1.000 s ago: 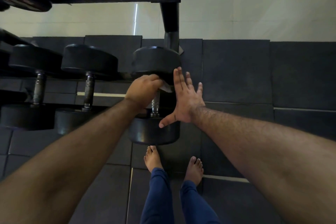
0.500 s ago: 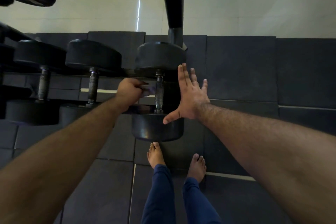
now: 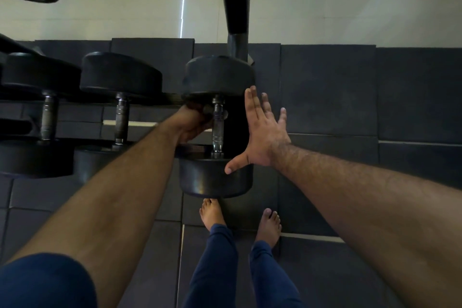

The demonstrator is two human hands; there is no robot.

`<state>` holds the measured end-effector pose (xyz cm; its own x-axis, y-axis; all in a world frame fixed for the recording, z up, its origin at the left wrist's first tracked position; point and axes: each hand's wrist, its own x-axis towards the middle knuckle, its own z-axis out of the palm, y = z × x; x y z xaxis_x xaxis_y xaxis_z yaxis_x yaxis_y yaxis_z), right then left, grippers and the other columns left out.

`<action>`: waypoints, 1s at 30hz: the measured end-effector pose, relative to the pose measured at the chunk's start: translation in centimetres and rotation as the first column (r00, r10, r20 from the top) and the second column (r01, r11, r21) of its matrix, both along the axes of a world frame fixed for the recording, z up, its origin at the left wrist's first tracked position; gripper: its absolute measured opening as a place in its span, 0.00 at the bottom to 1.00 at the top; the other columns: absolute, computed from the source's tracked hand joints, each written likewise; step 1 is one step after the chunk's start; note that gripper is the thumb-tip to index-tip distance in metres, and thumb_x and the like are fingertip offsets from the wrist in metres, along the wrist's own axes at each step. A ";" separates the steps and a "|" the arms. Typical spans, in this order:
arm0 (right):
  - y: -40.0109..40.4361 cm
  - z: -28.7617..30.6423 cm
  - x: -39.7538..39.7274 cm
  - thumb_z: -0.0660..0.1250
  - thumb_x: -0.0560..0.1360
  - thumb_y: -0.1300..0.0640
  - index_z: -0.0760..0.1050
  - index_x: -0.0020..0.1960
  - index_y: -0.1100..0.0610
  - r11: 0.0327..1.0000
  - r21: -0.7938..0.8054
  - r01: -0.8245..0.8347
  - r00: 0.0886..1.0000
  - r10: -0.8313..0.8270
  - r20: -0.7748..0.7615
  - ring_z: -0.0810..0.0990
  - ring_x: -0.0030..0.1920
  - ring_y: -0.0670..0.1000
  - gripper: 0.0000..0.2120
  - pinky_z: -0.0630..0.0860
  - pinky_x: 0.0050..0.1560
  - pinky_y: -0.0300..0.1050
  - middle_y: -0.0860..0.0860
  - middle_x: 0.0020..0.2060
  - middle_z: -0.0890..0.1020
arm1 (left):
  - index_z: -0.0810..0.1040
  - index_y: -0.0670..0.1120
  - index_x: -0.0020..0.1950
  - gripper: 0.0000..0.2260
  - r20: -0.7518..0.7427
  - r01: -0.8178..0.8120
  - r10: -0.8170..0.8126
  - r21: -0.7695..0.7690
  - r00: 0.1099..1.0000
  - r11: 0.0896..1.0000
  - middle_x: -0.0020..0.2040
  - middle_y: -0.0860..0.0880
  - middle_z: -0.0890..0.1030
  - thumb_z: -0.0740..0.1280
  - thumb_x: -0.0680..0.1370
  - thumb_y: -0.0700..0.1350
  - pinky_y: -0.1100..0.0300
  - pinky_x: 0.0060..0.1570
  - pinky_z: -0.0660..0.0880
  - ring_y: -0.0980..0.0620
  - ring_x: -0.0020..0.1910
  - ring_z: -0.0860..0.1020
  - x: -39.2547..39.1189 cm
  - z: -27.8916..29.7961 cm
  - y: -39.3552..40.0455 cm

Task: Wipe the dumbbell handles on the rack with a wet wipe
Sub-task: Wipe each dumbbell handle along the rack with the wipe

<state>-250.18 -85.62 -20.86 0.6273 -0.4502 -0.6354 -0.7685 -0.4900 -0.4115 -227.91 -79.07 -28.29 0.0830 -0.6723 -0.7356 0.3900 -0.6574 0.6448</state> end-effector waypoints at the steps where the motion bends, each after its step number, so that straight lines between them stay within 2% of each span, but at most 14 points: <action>1: -0.1 0.0 0.0 0.73 0.43 0.14 0.13 0.77 0.50 1.000 0.000 0.000 1.000 0.000 -0.003 0.23 0.81 0.58 0.91 0.39 0.79 0.80 0.45 0.77 0.17 | 0.80 0.41 0.59 0.10 -0.062 0.042 -0.042 -0.006 0.997 0.999 0.53 0.41 0.83 0.60 0.83 0.33 0.53 0.58 0.79 0.46 0.53 0.83 -0.6 0.2 0.0; 4: -0.1 0.0 0.0 0.73 0.43 0.14 0.13 0.76 0.50 1.000 0.011 0.000 1.000 0.000 0.001 0.22 0.81 0.58 0.91 0.39 0.78 0.80 0.45 0.77 0.17 | 0.85 0.45 0.50 0.18 -0.094 0.355 -0.345 0.122 0.934 0.927 0.47 0.45 0.86 0.57 0.83 0.32 0.61 0.48 0.82 0.51 0.46 0.83 -0.2 0.1 2.2; 6: -0.1 -0.1 0.0 0.73 0.43 0.14 0.13 0.76 0.50 1.000 0.021 -0.002 1.000 0.002 0.007 0.22 0.81 0.58 0.91 0.39 0.79 0.80 0.45 0.76 0.16 | 0.86 0.45 0.53 0.19 -0.064 0.494 -0.495 0.250 0.867 0.833 0.50 0.41 0.87 0.58 0.82 0.29 0.60 0.44 0.82 0.50 0.45 0.84 1.5 -0.2 3.8; 9: -0.1 -0.1 0.0 0.73 0.43 0.15 0.13 0.76 0.50 1.000 0.026 0.003 1.000 -0.003 0.013 0.22 0.81 0.57 0.91 0.39 0.79 0.80 0.44 0.76 0.16 | 0.82 0.40 0.56 0.14 0.125 0.216 -0.242 0.191 0.962 0.958 0.48 0.42 0.86 0.60 0.81 0.28 0.57 0.50 0.81 0.48 0.47 0.82 2.7 -0.9 3.6; 11: -0.1 -0.1 0.0 0.74 0.43 0.15 0.13 0.76 0.50 0.999 0.032 0.004 1.000 -0.005 0.016 0.22 0.81 0.57 0.91 0.39 0.79 0.80 0.44 0.76 0.16 | 0.79 0.39 0.54 0.14 0.059 -0.087 0.084 0.057 0.995 0.995 0.47 0.43 0.83 0.57 0.81 0.26 0.58 0.52 0.80 0.50 0.44 0.83 1.7 -0.4 2.1; 13: -0.1 0.0 0.0 0.73 0.43 0.14 0.13 0.76 0.50 1.000 0.022 0.001 1.000 -0.001 0.007 0.21 0.81 0.57 0.91 0.39 0.79 0.80 0.45 0.76 0.16 | 0.78 0.39 0.61 0.16 -0.058 -0.191 0.195 0.069 0.979 0.979 0.54 0.42 0.83 0.56 0.82 0.27 0.60 0.49 0.82 0.50 0.48 0.84 0.2 -0.3 1.3; 15: -0.1 0.0 0.0 0.73 0.42 0.14 0.13 0.76 0.51 1.000 0.008 -0.004 1.000 0.004 -0.006 0.21 0.80 0.57 0.91 0.39 0.78 0.80 0.45 0.76 0.16 | 0.79 0.40 0.65 0.16 -0.080 -0.018 0.026 0.107 0.996 0.994 0.56 0.44 0.85 0.56 0.83 0.31 0.58 0.52 0.82 0.50 0.53 0.84 -1.0 0.4 2.2; 17: 0.0 0.1 0.1 0.73 0.42 0.14 0.13 0.76 0.51 1.000 0.001 -0.004 1.000 0.004 -0.011 0.21 0.80 0.57 0.91 0.39 0.78 0.80 0.45 0.76 0.16 | 0.81 0.40 0.61 0.17 -0.062 0.233 -0.226 0.135 0.972 0.963 0.48 0.47 0.87 0.55 0.82 0.30 0.59 0.52 0.81 0.50 0.51 0.84 -1.1 0.9 3.6; 21: 0.0 0.1 0.1 0.73 0.43 0.15 0.14 0.77 0.51 1.000 -0.007 -0.003 1.000 0.003 -0.014 0.21 0.80 0.58 0.91 0.38 0.78 0.80 0.45 0.77 0.16 | 0.83 0.43 0.46 0.16 0.104 0.469 -0.506 0.256 0.856 0.845 0.38 0.50 0.86 0.60 0.80 0.27 0.65 0.33 0.78 0.54 0.36 0.83 0.0 2.5 3.9; 23: 0.1 0.2 0.1 0.73 0.44 0.15 0.14 0.77 0.51 1.000 -0.017 -0.005 1.000 0.004 -0.017 0.21 0.80 0.58 0.91 0.38 0.78 0.81 0.45 0.77 0.17 | 0.82 0.46 0.40 0.18 0.284 0.407 -0.465 0.241 0.838 0.881 0.32 0.52 0.81 0.62 0.79 0.27 0.65 0.30 0.73 0.54 0.32 0.78 -0.3 2.4 2.9; 24: 0.1 0.2 0.1 0.73 0.44 0.15 0.14 0.77 0.51 1.000 -0.024 -0.004 1.000 0.004 -0.017 0.21 0.80 0.58 0.91 0.38 0.78 0.81 0.45 0.77 0.17 | 0.84 0.47 0.41 0.19 0.296 0.276 -0.319 0.179 0.900 0.944 0.35 0.51 0.82 0.61 0.80 0.27 0.64 0.31 0.75 0.54 0.34 0.79 -0.7 2.1 2.4; 26: 0.1 0.2 0.1 0.73 0.43 0.15 0.14 0.77 0.50 0.999 -0.039 0.001 1.000 -0.002 -0.017 0.21 0.80 0.58 0.91 0.38 0.78 0.81 0.46 0.78 0.18 | 0.82 0.43 0.54 0.14 0.135 0.050 -0.057 0.056 0.989 0.997 0.46 0.47 0.84 0.60 0.82 0.30 0.64 0.42 0.80 0.53 0.44 0.83 -2.0 1.6 1.4; 28: 0.1 0.2 0.1 0.73 0.43 0.15 0.14 0.77 0.50 0.999 -0.055 0.004 1.000 -0.005 -0.023 0.22 0.80 0.58 0.91 0.37 0.78 0.81 0.46 0.78 0.18 | 0.80 0.40 0.57 0.09 0.040 0.154 -0.156 0.042 0.987 0.987 0.47 0.46 0.83 0.61 0.84 0.36 0.62 0.46 0.78 0.54 0.44 0.82 -3.0 1.4 1.5; 30: 0.1 0.5 0.1 0.73 0.44 0.14 0.14 0.77 0.50 0.998 -0.060 0.000 0.999 -0.003 -0.036 0.21 0.80 0.59 0.90 0.36 0.77 0.81 0.46 0.79 0.19 | 0.83 0.40 0.56 0.09 0.083 0.380 -0.400 0.185 0.913 0.906 0.46 0.45 0.84 0.64 0.82 0.36 0.59 0.46 0.78 0.52 0.43 0.82 -2.4 1.7 2.4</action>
<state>-250.06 -85.52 -20.34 0.6037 -0.4890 -0.6296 -0.7831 -0.5117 -0.3534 -230.36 -76.63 -26.60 -0.0706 -0.5415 -0.8377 0.0099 -0.8401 0.5423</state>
